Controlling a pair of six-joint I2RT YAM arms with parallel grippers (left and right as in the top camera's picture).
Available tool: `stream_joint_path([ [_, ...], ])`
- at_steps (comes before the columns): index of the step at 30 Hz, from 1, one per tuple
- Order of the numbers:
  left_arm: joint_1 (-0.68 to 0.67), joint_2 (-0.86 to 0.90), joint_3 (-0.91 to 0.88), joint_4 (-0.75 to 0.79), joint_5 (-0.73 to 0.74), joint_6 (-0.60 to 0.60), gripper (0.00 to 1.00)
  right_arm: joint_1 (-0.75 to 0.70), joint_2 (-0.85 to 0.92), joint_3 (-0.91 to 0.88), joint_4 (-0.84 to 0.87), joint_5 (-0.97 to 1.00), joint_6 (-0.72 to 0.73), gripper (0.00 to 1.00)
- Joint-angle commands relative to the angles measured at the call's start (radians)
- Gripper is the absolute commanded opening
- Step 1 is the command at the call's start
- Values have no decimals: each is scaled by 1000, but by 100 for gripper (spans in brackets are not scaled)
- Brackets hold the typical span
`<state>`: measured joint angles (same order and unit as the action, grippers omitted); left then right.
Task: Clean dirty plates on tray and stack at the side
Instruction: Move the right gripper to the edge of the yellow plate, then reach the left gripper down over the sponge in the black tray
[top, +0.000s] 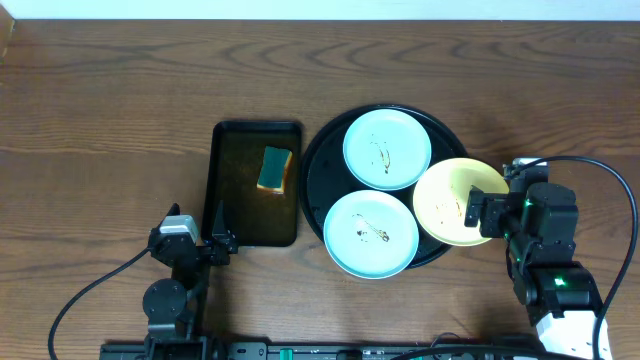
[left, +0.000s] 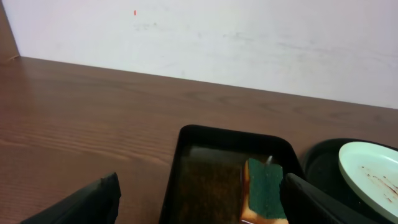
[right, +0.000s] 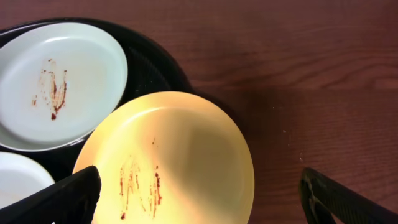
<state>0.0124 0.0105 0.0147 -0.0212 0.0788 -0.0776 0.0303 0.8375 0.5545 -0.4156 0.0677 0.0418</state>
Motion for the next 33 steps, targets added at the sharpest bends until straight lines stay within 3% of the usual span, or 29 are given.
stream_joint_path([
  [1,5,-6,-11,-42,14,6,82,16,-2,20,-2,3,10,99],
  [14,5,-6,-11,-40,14,5,82,16,-2,20,-11,3,10,99],
  [23,5,19,31,-74,18,-63,82,16,-2,21,-13,-23,10,99],
  [28,5,151,145,-143,14,-63,82,16,2,42,-41,-23,10,99],
  [33,5,418,311,-223,46,-62,82,14,48,118,-140,-11,9,99],
])
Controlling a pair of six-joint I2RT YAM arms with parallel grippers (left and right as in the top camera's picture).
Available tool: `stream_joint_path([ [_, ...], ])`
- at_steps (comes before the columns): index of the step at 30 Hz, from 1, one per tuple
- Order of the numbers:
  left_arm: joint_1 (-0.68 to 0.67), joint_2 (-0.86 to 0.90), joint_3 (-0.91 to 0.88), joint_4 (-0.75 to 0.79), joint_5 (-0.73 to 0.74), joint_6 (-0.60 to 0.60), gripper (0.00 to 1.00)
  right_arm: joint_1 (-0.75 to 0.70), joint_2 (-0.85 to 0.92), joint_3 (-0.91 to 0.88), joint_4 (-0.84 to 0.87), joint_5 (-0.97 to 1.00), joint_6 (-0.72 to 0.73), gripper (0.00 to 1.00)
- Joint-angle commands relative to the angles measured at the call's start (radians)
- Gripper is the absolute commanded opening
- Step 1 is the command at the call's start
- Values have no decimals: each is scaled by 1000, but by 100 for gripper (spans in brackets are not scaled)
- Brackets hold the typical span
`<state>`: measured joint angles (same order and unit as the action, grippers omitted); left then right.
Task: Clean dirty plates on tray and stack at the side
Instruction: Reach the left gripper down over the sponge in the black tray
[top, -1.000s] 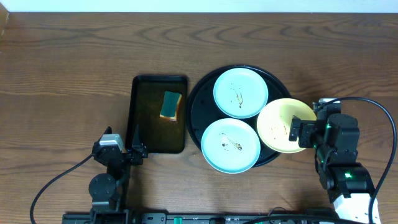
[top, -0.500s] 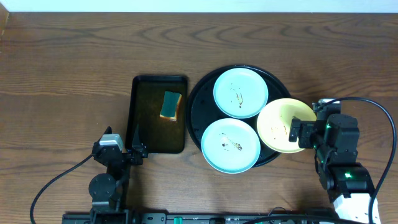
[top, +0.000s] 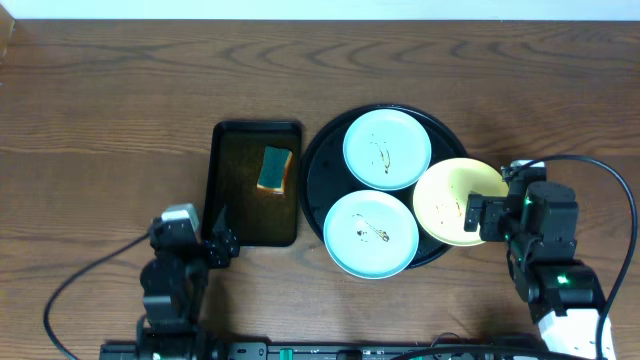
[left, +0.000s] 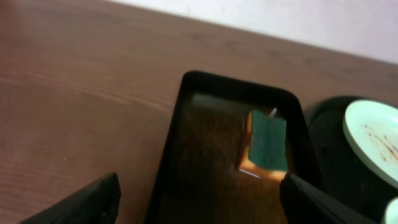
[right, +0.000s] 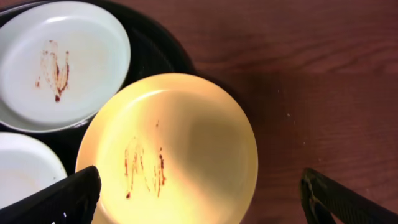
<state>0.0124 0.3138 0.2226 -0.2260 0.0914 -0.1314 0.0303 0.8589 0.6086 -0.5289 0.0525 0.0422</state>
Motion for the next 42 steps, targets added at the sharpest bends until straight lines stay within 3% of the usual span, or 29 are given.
stream_joint_path([
  [1,4,182,150,-37,39,-8,82,14,43,82,-46,3,9,99],
  [5,4,410,341,-125,59,-8,82,14,96,143,-104,1,9,99],
  [11,4,651,623,-377,110,-8,82,14,142,204,-169,-35,9,99],
  [16,4,696,652,-444,111,-5,82,14,137,206,-169,-34,9,99],
  [25,3,701,652,-344,173,-4,82,14,134,206,-150,-35,9,99],
  [34,-46,867,777,-299,177,46,79,14,134,206,-153,-35,11,99],
  [42,-192,1083,847,-264,18,91,79,14,134,206,-151,-34,62,99],
])
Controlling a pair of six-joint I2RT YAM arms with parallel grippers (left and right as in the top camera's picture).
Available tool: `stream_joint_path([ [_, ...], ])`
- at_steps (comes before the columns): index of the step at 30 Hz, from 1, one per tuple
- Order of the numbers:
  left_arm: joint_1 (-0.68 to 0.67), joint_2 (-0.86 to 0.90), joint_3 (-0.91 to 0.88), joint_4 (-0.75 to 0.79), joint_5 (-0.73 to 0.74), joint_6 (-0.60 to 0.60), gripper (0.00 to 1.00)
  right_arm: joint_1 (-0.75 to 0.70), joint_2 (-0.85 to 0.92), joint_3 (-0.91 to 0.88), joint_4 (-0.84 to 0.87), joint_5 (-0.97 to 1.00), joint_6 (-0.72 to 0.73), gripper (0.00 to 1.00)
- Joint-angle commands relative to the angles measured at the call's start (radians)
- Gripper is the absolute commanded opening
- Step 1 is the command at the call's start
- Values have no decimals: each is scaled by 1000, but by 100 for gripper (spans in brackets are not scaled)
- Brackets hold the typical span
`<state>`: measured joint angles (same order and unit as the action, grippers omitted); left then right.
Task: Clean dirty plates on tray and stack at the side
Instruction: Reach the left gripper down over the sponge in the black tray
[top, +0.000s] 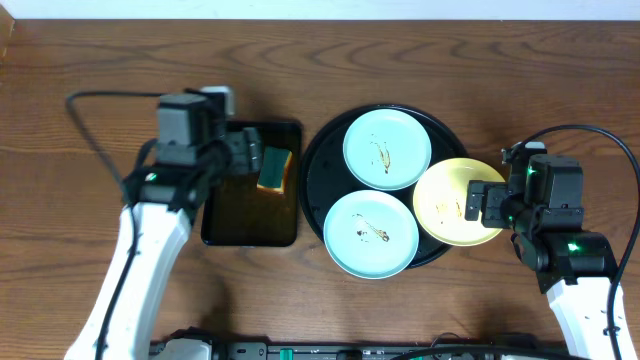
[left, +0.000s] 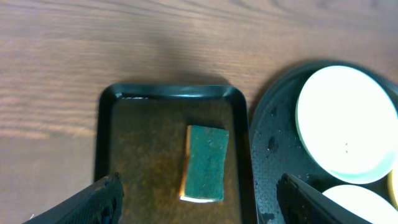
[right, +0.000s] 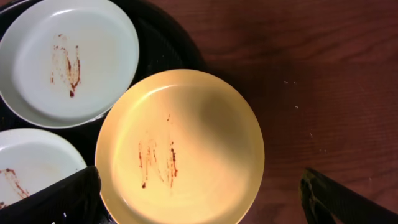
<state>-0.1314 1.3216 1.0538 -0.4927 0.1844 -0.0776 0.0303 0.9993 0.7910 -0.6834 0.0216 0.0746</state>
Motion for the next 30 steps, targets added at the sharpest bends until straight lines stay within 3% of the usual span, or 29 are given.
stream_joint_path([
  [1,-63,99,15,5,-82,37,79,14,-6,24,4,-3,29,99],
  [13,-122,378,15,69,-100,40,75,14,-6,24,3,-3,29,99],
  [30,-147,478,14,108,-100,37,64,14,-6,24,3,-3,29,99],
])
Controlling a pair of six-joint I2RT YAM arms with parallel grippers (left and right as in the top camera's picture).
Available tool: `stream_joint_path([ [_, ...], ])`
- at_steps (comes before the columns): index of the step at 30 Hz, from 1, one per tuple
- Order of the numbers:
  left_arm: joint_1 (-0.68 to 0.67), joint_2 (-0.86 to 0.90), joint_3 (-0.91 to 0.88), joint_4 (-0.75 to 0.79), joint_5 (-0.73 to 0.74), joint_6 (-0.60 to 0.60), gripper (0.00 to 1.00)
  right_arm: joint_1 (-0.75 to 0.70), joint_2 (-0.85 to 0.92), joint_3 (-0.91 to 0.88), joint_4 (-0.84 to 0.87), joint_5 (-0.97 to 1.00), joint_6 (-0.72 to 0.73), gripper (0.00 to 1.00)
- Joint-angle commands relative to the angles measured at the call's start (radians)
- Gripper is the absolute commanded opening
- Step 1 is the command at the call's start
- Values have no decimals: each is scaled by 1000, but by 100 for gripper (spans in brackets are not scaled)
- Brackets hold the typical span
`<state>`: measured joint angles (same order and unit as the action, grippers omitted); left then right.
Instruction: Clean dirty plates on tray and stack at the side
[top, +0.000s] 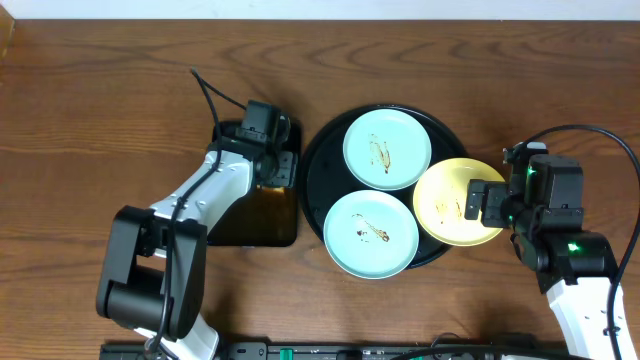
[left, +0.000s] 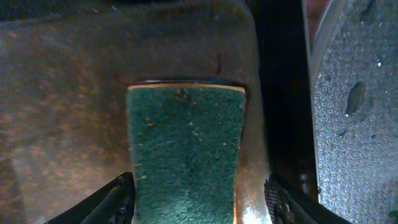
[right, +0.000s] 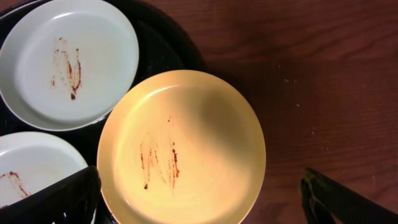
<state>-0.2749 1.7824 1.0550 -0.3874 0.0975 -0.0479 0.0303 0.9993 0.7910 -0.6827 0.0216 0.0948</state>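
A green-topped sponge lies in a black rectangular tray of brownish water. My left gripper is low over it and open, one finger on each long side of the sponge. In the overhead view my left gripper hides the sponge. Two pale blue plates with brown smears sit on the round black tray. A smeared yellow plate rests on that tray's right edge. My right gripper hangs open above the yellow plate, holding nothing.
The wooden table extends left of and behind the trays. A black cable runs from the left arm across the back. The right arm's cable loops at the far right.
My left gripper was high above the rectangular tray with the whole sponge in view. It is now close down over the sponge, fingers on either side. The right gripper and plates are unchanged.
At first my left arm sat near the table's front edge, open, facing the rectangular tray, and my right gripper was open over the yellow plate. The left arm then stood higher, later above the tray, and now straddles the sponge. The plates stayed put.
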Motion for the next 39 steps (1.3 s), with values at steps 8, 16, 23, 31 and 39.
stream_joint_path([
  [8,-3,19,-5,10,-13,6,53,14,-6,24,3,-3,9,99],
  [16,-3,47,-7,9,-13,6,50,14,-6,24,2,-3,9,99],
  [23,-3,63,-6,8,-13,6,33,14,-6,24,2,-3,9,99],
  [31,-3,31,-3,8,-13,6,8,14,-6,24,1,12,9,99],
  [39,6,-87,-3,-80,-13,-40,8,9,-4,24,-9,98,23,92],
])
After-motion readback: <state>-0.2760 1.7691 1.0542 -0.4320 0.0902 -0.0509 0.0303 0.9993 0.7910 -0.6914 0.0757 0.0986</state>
